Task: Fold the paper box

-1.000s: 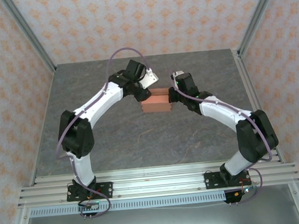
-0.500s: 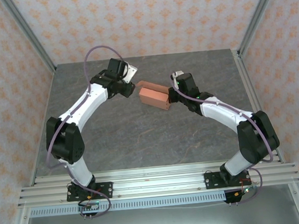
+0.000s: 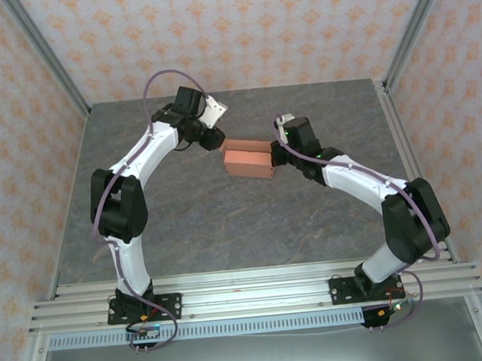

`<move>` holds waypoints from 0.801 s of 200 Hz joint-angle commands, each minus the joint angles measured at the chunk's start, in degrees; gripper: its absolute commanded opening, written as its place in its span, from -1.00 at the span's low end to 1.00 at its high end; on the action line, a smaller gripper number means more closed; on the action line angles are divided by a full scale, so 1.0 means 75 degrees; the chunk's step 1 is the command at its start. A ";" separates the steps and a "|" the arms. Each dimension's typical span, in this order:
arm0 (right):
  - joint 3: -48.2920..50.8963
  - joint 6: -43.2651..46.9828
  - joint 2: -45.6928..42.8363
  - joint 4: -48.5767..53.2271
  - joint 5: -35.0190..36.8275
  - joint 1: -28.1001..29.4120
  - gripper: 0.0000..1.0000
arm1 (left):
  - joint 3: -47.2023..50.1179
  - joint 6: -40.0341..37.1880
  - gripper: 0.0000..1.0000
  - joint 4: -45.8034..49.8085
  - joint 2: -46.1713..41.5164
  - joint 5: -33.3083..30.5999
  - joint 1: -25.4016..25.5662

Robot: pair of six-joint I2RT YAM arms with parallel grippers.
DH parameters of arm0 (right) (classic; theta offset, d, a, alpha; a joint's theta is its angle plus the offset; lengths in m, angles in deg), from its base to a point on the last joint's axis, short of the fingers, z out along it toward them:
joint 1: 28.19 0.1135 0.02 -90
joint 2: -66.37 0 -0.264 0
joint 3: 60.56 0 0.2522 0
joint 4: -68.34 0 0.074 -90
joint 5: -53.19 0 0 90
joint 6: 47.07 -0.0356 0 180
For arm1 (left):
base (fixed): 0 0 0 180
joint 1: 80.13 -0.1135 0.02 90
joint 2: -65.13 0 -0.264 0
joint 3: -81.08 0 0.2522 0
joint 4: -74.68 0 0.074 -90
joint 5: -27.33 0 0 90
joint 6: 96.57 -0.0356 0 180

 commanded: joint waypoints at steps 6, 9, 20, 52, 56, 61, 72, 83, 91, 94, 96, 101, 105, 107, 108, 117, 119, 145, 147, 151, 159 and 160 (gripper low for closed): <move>-0.0303 0.0142 0.0109 0.0045 -0.0003 0.0058 -1.00 | -0.0044 -0.0156 -0.37 0.0368 -0.0181 0.0155 -0.0019; -0.0304 0.0136 0.0114 0.0042 0.0003 0.0061 -1.00 | -0.0034 -0.0131 -0.36 0.0372 -0.0205 0.0130 -0.0020; -0.0310 0.0134 0.0122 0.0051 -0.0003 0.0060 -1.00 | -0.0050 -0.0018 -0.35 0.0433 -0.0275 0.0097 -0.0033; -0.0326 0.0135 0.0132 0.0068 -0.0013 0.0056 -1.00 | -0.0043 0.0042 -0.34 0.0706 -0.0414 0.0579 -0.0036; -0.0327 0.0135 0.0141 0.0069 -0.0015 0.0064 -1.00 | -0.0034 0.0045 -0.34 0.0726 -0.0414 0.0586 -0.0035; -0.0327 0.0143 0.0124 0.0067 -0.0019 0.0054 -1.00 | -0.0013 0.0043 -0.34 0.0762 -0.0414 0.0608 -0.0036; -0.0327 0.0151 0.0119 0.0079 -0.0006 0.0062 -1.00 | 0.0029 0.0029 -0.34 0.0846 -0.0414 0.0667 -0.0030; -0.0332 0.0157 0.0119 0.0097 0.0002 0.0059 -1.00 | 0.0050 0.0061 -0.34 0.0887 -0.0414 0.0685 -0.0033; -0.0340 0.0161 0.0130 0.0089 0.0006 0.0062 -1.00 | 0.0078 0.0157 -0.35 0.0878 -0.0414 0.0641 -0.0036; -0.0339 0.0163 0.0121 0.0102 0.0014 0.0060 -1.00 | 0.0082 0.0213 -0.35 0.0858 -0.0414 0.0596 -0.0042; -0.0339 0.0159 0.0120 0.0100 0.0015 0.0055 -1.00 | 0.0084 0.0252 -0.35 0.0840 -0.0414 0.0555 -0.0047; -0.0339 0.0157 0.0119 0.0109 0.0014 0.0056 -1.00 | 0.0085 0.0380 -0.37 0.0811 -0.0636 0.0418 -0.0048; -0.0339 0.0161 0.0119 0.0112 0.0018 0.0054 -1.00 | 0.0064 0.0462 -0.39 0.0823 -0.0655 0.0343 -0.0058; -0.0330 0.0164 0.0119 0.0109 0.0027 0.0053 -1.00 | 0.0056 0.0496 -0.39 0.0834 -0.0665 0.0313 -0.0065; -0.0329 0.0160 0.0125 0.0104 0.0027 0.0053 -1.00 | 0.0052 0.0509 -0.39 0.0844 -0.0668 0.0300 -0.0068; -0.0327 0.0169 0.0111 0.0115 0.0046 0.0056 -1.00 | -0.0006 0.0679 -0.41 0.0922 -0.0728 0.0173 -0.0082; -0.0327 0.0175 0.0103 0.0127 0.0055 0.0054 -1.00 | -0.0009 0.0723 -0.42 0.0923 -0.0745 0.0121 -0.0080; -0.0333 0.0182 0.0097 0.0127 0.0052 0.0061 -1.00 | 0.0210 0.1414 -0.49 0.0818 -0.1167 -0.0446 -0.0083; -0.0335 0.0187 0.0102 0.0133 0.0051 0.0061 -1.00 | 0.0250 0.1446 -0.49 0.0789 -0.1209 -0.0456 -0.0083; -0.0339 0.0184 0.0104 0.0131 0.0038 0.0055 -1.00 | 0.0346 0.1512 -0.48 0.0719 -0.1303 -0.0451 -0.0083; -0.0345 0.0181 0.0102 0.0129 0.0032 0.0059 -1.00 | 0.0545 0.1572 -0.44 0.0591 -0.1442 -0.0401 -0.0077; -0.0348 0.0180 0.0105 0.0126 0.0030 0.0056 -1.00 | 0.0578 0.1575 -0.43 0.0570 -0.1461 -0.0391 -0.0080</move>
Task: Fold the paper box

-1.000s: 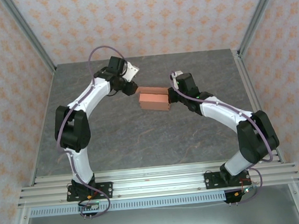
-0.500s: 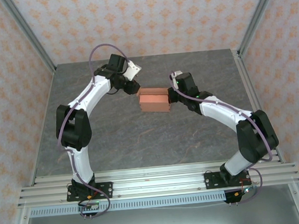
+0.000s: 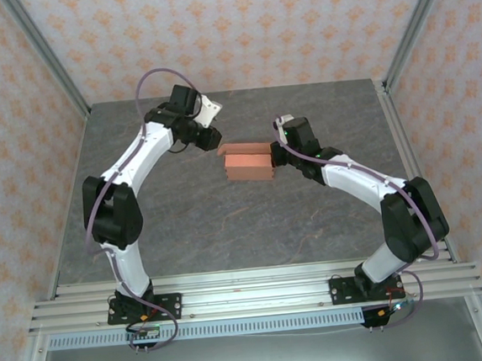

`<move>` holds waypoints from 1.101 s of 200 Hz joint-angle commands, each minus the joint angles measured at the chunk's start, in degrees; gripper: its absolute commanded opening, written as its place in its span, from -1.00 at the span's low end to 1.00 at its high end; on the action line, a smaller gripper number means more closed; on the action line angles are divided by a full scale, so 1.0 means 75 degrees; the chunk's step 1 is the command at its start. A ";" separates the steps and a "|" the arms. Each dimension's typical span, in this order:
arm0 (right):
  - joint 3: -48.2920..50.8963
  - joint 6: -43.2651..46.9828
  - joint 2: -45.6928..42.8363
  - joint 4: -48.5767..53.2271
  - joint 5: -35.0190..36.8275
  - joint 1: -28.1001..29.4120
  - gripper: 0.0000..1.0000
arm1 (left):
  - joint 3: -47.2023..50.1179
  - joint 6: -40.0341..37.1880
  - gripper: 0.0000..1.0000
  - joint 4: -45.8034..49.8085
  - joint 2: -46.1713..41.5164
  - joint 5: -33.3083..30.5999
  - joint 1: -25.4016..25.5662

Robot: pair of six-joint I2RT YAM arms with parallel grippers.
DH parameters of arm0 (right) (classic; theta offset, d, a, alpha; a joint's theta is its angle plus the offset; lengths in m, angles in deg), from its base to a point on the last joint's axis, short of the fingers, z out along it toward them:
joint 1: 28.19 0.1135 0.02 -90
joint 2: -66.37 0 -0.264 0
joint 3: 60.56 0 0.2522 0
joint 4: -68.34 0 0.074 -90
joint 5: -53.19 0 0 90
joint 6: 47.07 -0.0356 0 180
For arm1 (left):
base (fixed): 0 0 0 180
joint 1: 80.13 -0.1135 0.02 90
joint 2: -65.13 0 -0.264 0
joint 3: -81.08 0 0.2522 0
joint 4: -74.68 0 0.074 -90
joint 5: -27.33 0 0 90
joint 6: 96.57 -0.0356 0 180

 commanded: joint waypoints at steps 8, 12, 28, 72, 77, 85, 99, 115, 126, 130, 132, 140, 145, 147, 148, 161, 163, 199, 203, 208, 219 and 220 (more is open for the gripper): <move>-0.0327 0.0122 0.0048 0.0042 0.0013 0.0064 -1.00 | 0.0598 0.0615 -0.36 -0.0230 -0.0816 -0.0240 -0.0058; -0.0327 0.0131 0.0047 0.0042 0.0017 0.0061 -1.00 | 0.0673 0.0584 -0.32 -0.0266 -0.0846 -0.0208 -0.0060; -0.0316 0.0139 0.0044 0.0034 0.0009 0.0054 -1.00 | 0.0877 0.0332 -0.26 -0.0373 -0.0860 -0.0065 -0.0057; -0.0327 0.0125 0.0070 0.0035 -0.0030 0.0059 -1.00 | 0.0552 -0.0199 -0.14 -0.0370 -0.0253 0.0123 -0.0060; -0.0327 0.0122 0.0088 0.0035 -0.0024 0.0057 -1.00 | 0.0498 -0.0241 -0.14 -0.0352 -0.0187 0.0134 -0.0060; -0.0347 0.0117 0.0089 0.0048 -0.0041 0.0058 -1.00 | 0.0399 -0.0282 -0.13 -0.0323 -0.0079 0.0126 -0.0060; -0.0392 0.0111 0.0132 0.0075 -0.0047 0.0071 -1.00 | 0.0182 -0.0319 -0.13 -0.0252 0.0098 0.0116 -0.0060; -0.0455 0.0128 0.0169 0.0123 -0.0040 0.0092 -1.00 | -0.0035 -0.0361 -0.16 -0.0127 0.0231 0.0069 -0.0048; -0.0480 0.0151 0.0182 0.0141 0.0000 0.0121 -1.00 | -0.0132 -0.0378 -0.18 -0.0079 0.0233 0.0075 -0.0048; -0.0491 0.0157 0.0192 0.0149 0.0011 0.0123 -1.00 | -0.0149 -0.0372 -0.19 -0.0082 0.0432 0.0084 -0.0048; -0.0497 0.0157 0.0189 0.0159 0.0012 0.0124 -1.00 | -0.0166 -0.0376 -0.19 -0.0083 0.0455 0.0081 -0.0048; -0.0523 0.0162 0.0216 0.0162 0.0012 0.0132 -1.00 | -0.0218 -0.0373 -0.21 -0.0052 0.0522 0.0042 -0.0048; -0.0537 0.0157 0.0227 0.0173 0.0007 0.0136 -1.00 | -0.0257 -0.0363 -0.23 -0.0029 0.0557 0.0030 -0.0051; -0.0544 0.0157 0.0230 0.0182 0.0005 0.0135 -1.00 | -0.0272 -0.0365 -0.24 -0.0020 0.0574 0.0038 -0.0049; -0.0547 0.0157 0.0230 0.0178 0.0009 0.0135 -1.00 | -0.0271 -0.0366 -0.24 -0.0016 0.0579 0.0039 -0.0043; -0.0583 0.0169 0.0273 0.0220 0.0009 0.0135 -1.00 | -0.0312 -0.0340 -0.31 0.0013 0.0642 0.0055 -0.0037; -0.0585 0.0169 0.0277 0.0218 0.0011 0.0144 -1.00 | -0.0309 -0.0336 -0.32 -0.0001 0.0651 0.0073 -0.0036; -0.0650 0.0172 0.0326 0.0267 0.0030 0.0150 -1.00 | -0.0270 -0.0232 -0.40 0.0002 0.0736 -0.0037 -0.0019; -0.0652 0.0174 0.0334 0.0258 0.0026 0.0152 -1.00 | -0.0269 -0.0203 -0.40 -0.0001 0.0736 -0.0081 -0.0013; -0.0650 0.0174 0.0336 0.0264 0.0033 0.0156 -1.00 | -0.0264 -0.0180 -0.40 -0.0001 0.0736 -0.0109 -0.0013; -0.0653 0.0175 0.0340 0.0267 0.0041 0.0150 -1.00 | -0.0250 -0.0128 -0.43 -0.0049 0.0709 -0.0106 -0.0016; -0.0654 0.0178 0.0338 0.0267 0.0044 0.0148 -1.00 | -0.0248 -0.0118 -0.43 -0.0055 0.0711 -0.0109 -0.0014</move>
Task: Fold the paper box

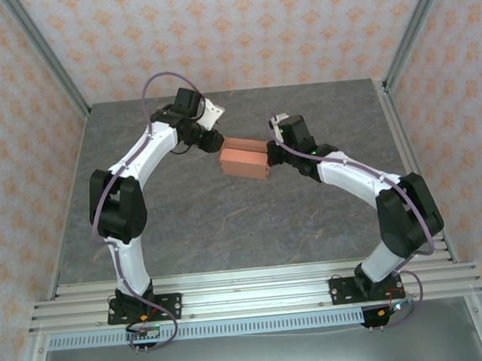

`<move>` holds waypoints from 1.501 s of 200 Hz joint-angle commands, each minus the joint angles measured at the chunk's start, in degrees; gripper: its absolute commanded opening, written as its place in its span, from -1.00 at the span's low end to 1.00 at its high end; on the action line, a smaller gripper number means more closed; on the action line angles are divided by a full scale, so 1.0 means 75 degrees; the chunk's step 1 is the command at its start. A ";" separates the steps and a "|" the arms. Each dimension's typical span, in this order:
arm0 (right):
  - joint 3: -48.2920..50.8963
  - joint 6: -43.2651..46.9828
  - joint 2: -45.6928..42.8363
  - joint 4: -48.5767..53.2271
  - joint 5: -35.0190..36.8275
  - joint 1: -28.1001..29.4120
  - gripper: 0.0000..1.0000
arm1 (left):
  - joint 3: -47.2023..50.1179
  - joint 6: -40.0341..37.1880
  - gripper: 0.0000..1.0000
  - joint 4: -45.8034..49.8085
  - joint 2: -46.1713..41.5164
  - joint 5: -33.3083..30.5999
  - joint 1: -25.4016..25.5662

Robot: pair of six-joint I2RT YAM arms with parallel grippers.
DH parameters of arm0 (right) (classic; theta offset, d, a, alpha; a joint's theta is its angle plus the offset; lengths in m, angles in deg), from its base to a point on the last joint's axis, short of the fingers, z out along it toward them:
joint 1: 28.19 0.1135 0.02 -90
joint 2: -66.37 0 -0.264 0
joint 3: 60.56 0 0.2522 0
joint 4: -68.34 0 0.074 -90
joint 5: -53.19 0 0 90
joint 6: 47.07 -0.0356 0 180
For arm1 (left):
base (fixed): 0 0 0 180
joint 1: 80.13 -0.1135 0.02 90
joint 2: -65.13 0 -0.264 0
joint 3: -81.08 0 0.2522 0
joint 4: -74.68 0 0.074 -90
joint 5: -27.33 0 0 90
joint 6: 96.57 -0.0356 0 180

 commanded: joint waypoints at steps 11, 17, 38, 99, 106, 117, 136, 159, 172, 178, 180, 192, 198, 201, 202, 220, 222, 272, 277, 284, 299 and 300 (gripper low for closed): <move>-0.0280 0.0088 0.0028 0.0066 0.0076 0.0048 -1.00 | -0.0108 0.0225 -0.51 0.0063 -0.0003 -0.0161 -0.0007; -0.0280 0.0100 0.0037 0.0066 0.0076 0.0052 -1.00 | -0.0122 0.0246 -0.52 0.0043 0.0005 -0.0167 -0.0007; -0.0275 0.0111 0.0028 0.0088 0.0067 0.0052 -1.00 | -0.0155 0.0318 -0.46 -0.0037 0.0037 -0.0374 -0.0007; -0.0269 0.0111 0.0018 0.0083 0.0041 0.0053 -1.00 | -0.0538 0.0338 -0.38 0.0123 0.0280 -0.0147 -0.0001; -0.0270 0.0111 0.0018 0.0078 0.0041 0.0052 -1.00 | -0.0573 0.0338 -0.43 0.0128 0.0320 -0.0141 -0.0007; -0.0269 0.0111 0.0016 0.0074 0.0035 0.0056 -1.00 | -0.0625 0.0362 -0.46 0.0173 0.0373 -0.0098 -0.0008; -0.0271 0.0112 0.0004 0.0096 0.0062 0.0057 -1.00 | -0.0648 0.0356 -0.47 0.0211 0.0424 -0.0046 -0.0001; -0.0291 0.0111 0.0021 0.0107 0.0055 0.0057 -1.00 | -0.0627 0.0387 -0.57 0.0242 0.0453 -0.0058 -0.0006; -0.0305 0.0091 0.0038 0.0107 0.0043 0.0061 -1.00 | -0.0609 0.0413 -0.61 0.0247 0.0447 -0.0044 -0.0007; -0.0316 0.0082 0.0050 0.0106 0.0038 0.0060 -1.00 | -0.0615 0.0426 -0.62 0.0248 0.0447 -0.0058 -0.0007; -0.0317 0.0086 0.0051 0.0107 0.0032 0.0066 -1.00 | -0.0616 0.0426 -0.62 0.0253 0.0447 -0.0065 -0.0007; -0.0344 0.0044 0.0062 0.0120 0.0029 0.0066 -1.00 | -0.0607 0.0464 -0.75 0.0270 0.0408 -0.0076 -0.0007; -0.0363 0.0018 0.0070 0.0151 0.0038 0.0067 -1.00 | -0.0582 0.0521 -0.83 0.0253 0.0374 -0.0082 -0.0001; -0.0373 -0.0002 0.0068 0.0164 0.0041 0.0058 -1.00 | -0.0557 0.0555 -0.86 0.0239 0.0360 -0.0092 0.0001; -0.0381 -0.0004 0.0065 0.0171 0.0041 0.0057 -1.00 | -0.0557 0.0567 -0.87 0.0237 0.0351 -0.0093 -0.0003; -0.0451 -0.0152 0.0074 0.0241 0.0040 0.0069 -1.00 | -0.0448 0.0941 -0.96 0.0133 0.0206 -0.0178 0.0015; -0.0456 -0.0175 0.0074 0.0252 0.0041 0.0077 -1.00 | -0.0436 0.0974 -0.97 0.0136 0.0202 -0.0191 0.0013; -0.0712 -0.1021 0.0212 0.0449 0.0189 0.0130 -1.00 | 0.0788 0.2162 -1.00 -0.0848 -0.0691 -0.0821 0.0292; -0.0720 -0.1102 0.0237 0.0447 0.0230 0.0132 -1.00 | 0.0973 0.2230 -1.00 -0.1018 -0.0800 -0.0913 0.0354; -0.0728 -0.1219 0.0257 0.0426 0.0310 0.0139 -1.00 | 0.1254 0.2362 -1.00 -0.1268 -0.0949 -0.1015 0.0419; -0.0745 -0.1411 0.0317 0.0400 0.0405 0.0139 -1.00 | 0.1716 0.2626 -1.00 -0.1728 -0.1228 -0.1230 0.0544; -0.0748 -0.1429 0.0319 0.0395 0.0417 0.0139 -1.00 | 0.1745 0.2639 -1.00 -0.1748 -0.1246 -0.1248 0.0556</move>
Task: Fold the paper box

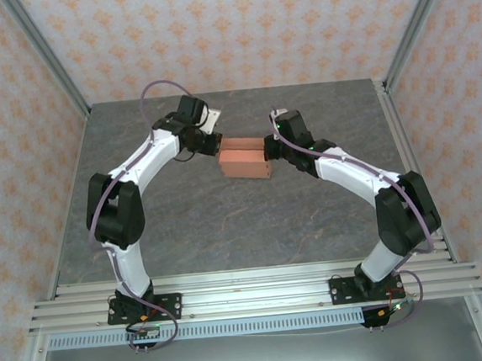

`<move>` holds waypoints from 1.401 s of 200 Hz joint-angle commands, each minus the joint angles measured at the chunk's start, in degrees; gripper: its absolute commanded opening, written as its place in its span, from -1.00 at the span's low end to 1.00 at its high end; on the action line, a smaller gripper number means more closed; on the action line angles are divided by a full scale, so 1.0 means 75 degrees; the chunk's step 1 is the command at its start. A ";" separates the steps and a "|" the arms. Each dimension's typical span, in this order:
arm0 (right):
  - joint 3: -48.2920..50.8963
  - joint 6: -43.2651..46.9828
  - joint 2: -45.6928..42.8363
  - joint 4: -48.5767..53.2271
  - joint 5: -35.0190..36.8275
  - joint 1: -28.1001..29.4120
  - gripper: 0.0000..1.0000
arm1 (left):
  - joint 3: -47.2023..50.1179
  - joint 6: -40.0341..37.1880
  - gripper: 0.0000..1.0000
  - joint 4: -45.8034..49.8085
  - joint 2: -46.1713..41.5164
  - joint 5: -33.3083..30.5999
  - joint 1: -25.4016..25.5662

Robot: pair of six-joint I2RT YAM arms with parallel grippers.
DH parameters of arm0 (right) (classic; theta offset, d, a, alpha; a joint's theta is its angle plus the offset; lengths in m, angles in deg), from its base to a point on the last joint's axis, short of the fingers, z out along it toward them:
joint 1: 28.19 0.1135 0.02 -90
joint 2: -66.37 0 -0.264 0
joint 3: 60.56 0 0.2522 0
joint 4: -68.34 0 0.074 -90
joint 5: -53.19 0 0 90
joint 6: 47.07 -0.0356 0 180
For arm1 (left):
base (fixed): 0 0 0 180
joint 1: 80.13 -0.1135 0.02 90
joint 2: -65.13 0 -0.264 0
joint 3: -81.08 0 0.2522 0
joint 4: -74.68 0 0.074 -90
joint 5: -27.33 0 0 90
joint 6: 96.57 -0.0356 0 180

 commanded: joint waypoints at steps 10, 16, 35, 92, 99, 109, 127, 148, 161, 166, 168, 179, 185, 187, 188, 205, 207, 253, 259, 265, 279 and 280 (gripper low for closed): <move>-0.0238 -0.0715 0.0180 0.0114 0.0368 0.0055 -1.00 | 0.0879 0.0872 -1.00 -0.1208 -0.0800 -0.0779 0.0332; -0.0259 -0.0821 0.0205 0.0101 0.0379 0.0060 -1.00 | 0.1012 0.0951 -1.00 -0.1339 -0.0900 -0.0850 0.0374; -0.0203 -0.1220 0.0249 -0.0031 0.0412 0.0072 -1.00 | 0.1272 0.1213 -1.00 -0.1646 -0.1032 -0.1025 0.0495; 0.0000 -0.1494 0.0357 -0.0427 0.0913 0.0384 -1.00 | 0.1667 0.1888 -1.00 -0.2154 -0.1085 -0.1192 0.0647; 0.0073 -0.1474 0.0366 -0.0535 0.1049 0.0444 -1.00 | 0.1704 0.1917 -1.00 -0.2191 -0.1103 -0.1201 0.0659; 0.0187 -0.1437 0.0369 -0.0705 0.1266 0.0536 -1.00 | 0.1776 0.1998 -1.00 -0.2268 -0.1146 -0.1220 0.0670; 0.0363 -0.1447 0.0405 -0.0994 0.1514 0.0624 -1.00 | 0.1882 0.2077 -1.00 -0.2358 -0.1196 -0.1252 0.0685; 0.0588 -0.1577 0.0405 -0.1384 0.1626 0.0640 -1.00 | 0.2036 0.2141 -1.00 -0.2460 -0.1287 -0.1323 0.0706; 0.0690 -0.1624 0.0394 -0.1547 0.1668 0.0633 -1.00 | 0.2091 0.2153 -1.00 -0.2489 -0.1324 -0.1361 0.0726; 0.0734 -0.1653 0.0400 -0.1618 0.1678 0.0639 -1.00 | 0.2114 0.2165 -1.00 -0.2502 -0.1334 -0.1365 0.0724; 0.0760 -0.1658 0.0397 -0.1646 0.1679 0.0634 -1.00 | 0.2119 0.2153 -1.00 -0.2494 -0.1345 -0.1362 0.0717; 0.0835 -0.1706 0.0403 -0.1760 0.1668 0.0633 -1.00 | 0.2151 0.2169 -1.00 -0.2513 -0.1368 -0.1403 0.0727; 0.0860 -0.1740 0.0412 -0.1791 0.1644 0.0629 -1.00 | 0.2165 0.2172 -1.00 -0.2526 -0.1375 -0.1417 0.0724; 0.0865 -0.1753 0.0414 -0.1801 0.1627 0.0629 -1.00 | 0.2167 0.2170 -1.00 -0.2520 -0.1382 -0.1418 0.0726; 0.0865 -0.1765 0.0415 -0.1808 0.1624 0.0634 -1.00 | 0.2173 0.2173 -1.00 -0.2518 -0.1383 -0.1419 0.0726; 0.0952 -0.1853 0.0450 -0.2004 0.1553 0.0652 -1.00 | 0.2214 0.2188 -1.00 -0.2581 -0.1390 -0.1442 0.0732; 0.0964 -0.1858 0.0450 -0.2027 0.1545 0.0669 -1.00 | 0.2209 0.2188 -1.00 -0.2584 -0.1386 -0.1448 0.0737; 0.1027 -0.1750 0.0529 -0.2111 0.1653 0.0725 -1.00 | 0.2226 0.2224 -1.00 -0.2595 -0.1302 -0.1471 0.0730; 0.1061 -0.1713 0.0526 -0.2132 0.1670 0.0731 -1.00 | 0.2232 0.2224 -1.00 -0.2597 -0.1299 -0.1472 0.0731; 0.1106 -0.1661 0.0522 -0.2184 0.1655 0.0729 -1.00 | 0.2228 0.2233 -1.00 -0.2605 -0.1298 -0.1473 0.0730; 0.1219 -0.1587 0.0500 -0.2287 0.1598 0.0731 -1.00 | 0.2238 0.2235 -1.00 -0.2608 -0.1288 -0.1510 0.0738; 0.1224 -0.1588 0.0499 -0.2292 0.1598 0.0727 -1.00 | 0.2232 0.2235 -1.00 -0.2608 -0.1289 -0.1505 0.0738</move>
